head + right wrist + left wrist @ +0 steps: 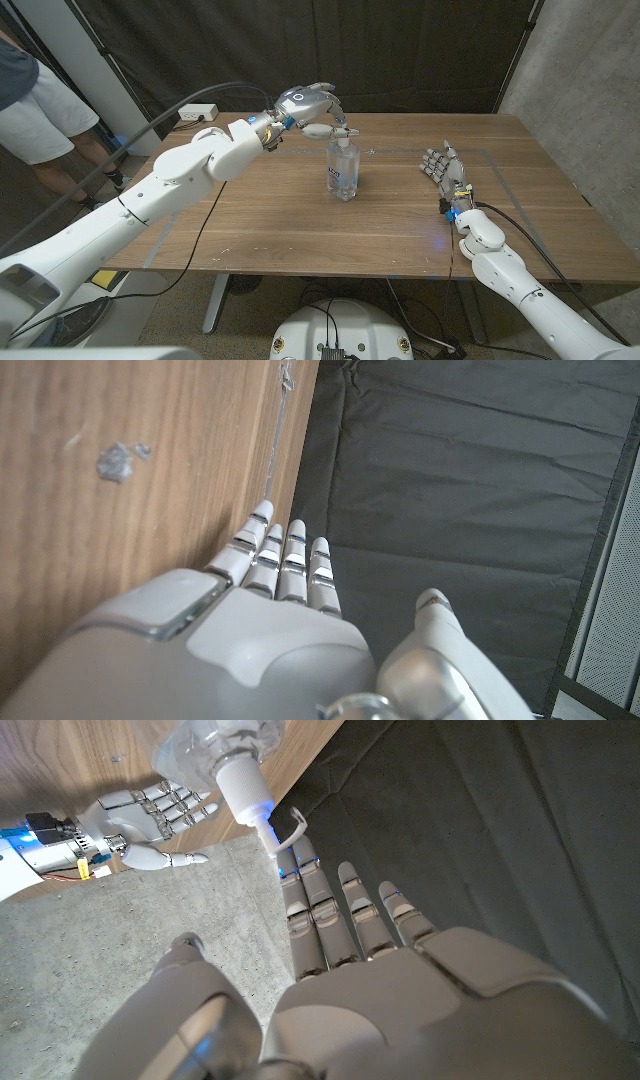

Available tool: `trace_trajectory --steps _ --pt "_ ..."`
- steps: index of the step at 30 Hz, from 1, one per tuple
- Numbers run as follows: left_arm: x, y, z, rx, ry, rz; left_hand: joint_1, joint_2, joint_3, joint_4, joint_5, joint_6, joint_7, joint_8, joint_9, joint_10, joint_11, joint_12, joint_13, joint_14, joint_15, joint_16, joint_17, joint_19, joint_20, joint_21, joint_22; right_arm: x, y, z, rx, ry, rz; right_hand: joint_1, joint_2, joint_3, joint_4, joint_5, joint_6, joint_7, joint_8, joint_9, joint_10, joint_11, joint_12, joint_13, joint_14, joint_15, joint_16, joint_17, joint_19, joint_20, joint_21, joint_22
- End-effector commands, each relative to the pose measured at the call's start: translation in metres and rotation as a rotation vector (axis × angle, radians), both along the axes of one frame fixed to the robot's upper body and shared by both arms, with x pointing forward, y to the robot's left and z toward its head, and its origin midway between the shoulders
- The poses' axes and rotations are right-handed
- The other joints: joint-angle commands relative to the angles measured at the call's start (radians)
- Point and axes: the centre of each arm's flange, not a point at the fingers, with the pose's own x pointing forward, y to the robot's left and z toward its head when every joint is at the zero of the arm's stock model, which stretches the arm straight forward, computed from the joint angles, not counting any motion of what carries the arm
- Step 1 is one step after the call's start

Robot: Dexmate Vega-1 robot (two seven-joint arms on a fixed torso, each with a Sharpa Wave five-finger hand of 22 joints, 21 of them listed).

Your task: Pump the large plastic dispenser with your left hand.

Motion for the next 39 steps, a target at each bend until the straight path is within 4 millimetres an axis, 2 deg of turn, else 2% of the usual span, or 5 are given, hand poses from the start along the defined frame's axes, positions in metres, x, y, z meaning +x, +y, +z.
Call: trace_trajectory --steps 1,13,26,39 --pt "-0.001 0.0 -0.003 0.001 0.012 -0.001 0.008 0.001 -0.004 -0.003 0.007 0.004 -0.001 -0.005 0.003 0.008 -0.006 -0.001 0.005 -0.001 -0.016 -0.002 0.001 0.004 0.0 0.001 0.001 -0.002 0.001 0.0 -0.002 0.0 0.0 0.003 0.009 -0.002 -0.002 0.003 0.002 -0.008 0.001 0.004 0.006 -0.006 -0.004 0.006 0.002 0.004 0.003 0.002 0.001 0.005 -0.004 0.006" --pt "0.005 -0.004 -0.009 0.02 0.041 0.003 0.012 0.003 -0.005 -0.003 0.007 0.01 0.0 -0.008 0.003 0.011 -0.004 -0.004 0.006 0.001 -0.016 -0.004 0.001 0.003 0.0 0.001 0.001 -0.003 -0.002 -0.001 -0.001 0.003 -0.002 0.002 0.009 -0.003 -0.002 0.003 0.003 -0.008 0.002 0.004 0.007 -0.005 -0.004 0.006 0.004 0.005 0.004 0.002 0.0 0.007 -0.006 0.006" --pt "0.005 -0.008 -0.017 0.041 0.051 0.01 0.014 0.004 -0.007 -0.003 0.007 0.019 -0.006 -0.01 0.003 0.02 -0.004 -0.006 0.008 0.001 -0.016 -0.005 0.002 0.002 0.002 0.001 0.001 -0.007 -0.004 -0.004 -0.004 0.005 -0.002 0.001 0.009 -0.004 -0.002 0.003 0.003 -0.008 0.002 0.004 0.007 -0.007 -0.005 0.006 0.003 0.006 0.003 0.002 0.001 0.007 -0.007 0.006" --pt "0.001 -0.005 -0.022 0.033 0.051 0.017 0.016 0.005 -0.008 -0.003 0.006 0.023 0.0 -0.012 0.004 0.022 -0.008 -0.01 0.008 0.002 -0.016 -0.006 0.002 0.002 0.0 0.001 0.002 -0.009 -0.002 -0.004 -0.015 0.005 0.005 0.001 0.01 -0.004 -0.003 0.003 0.004 -0.009 0.002 0.004 0.008 -0.005 -0.004 0.007 0.006 0.005 0.004 0.002 0.002 0.007 -0.009 0.007"
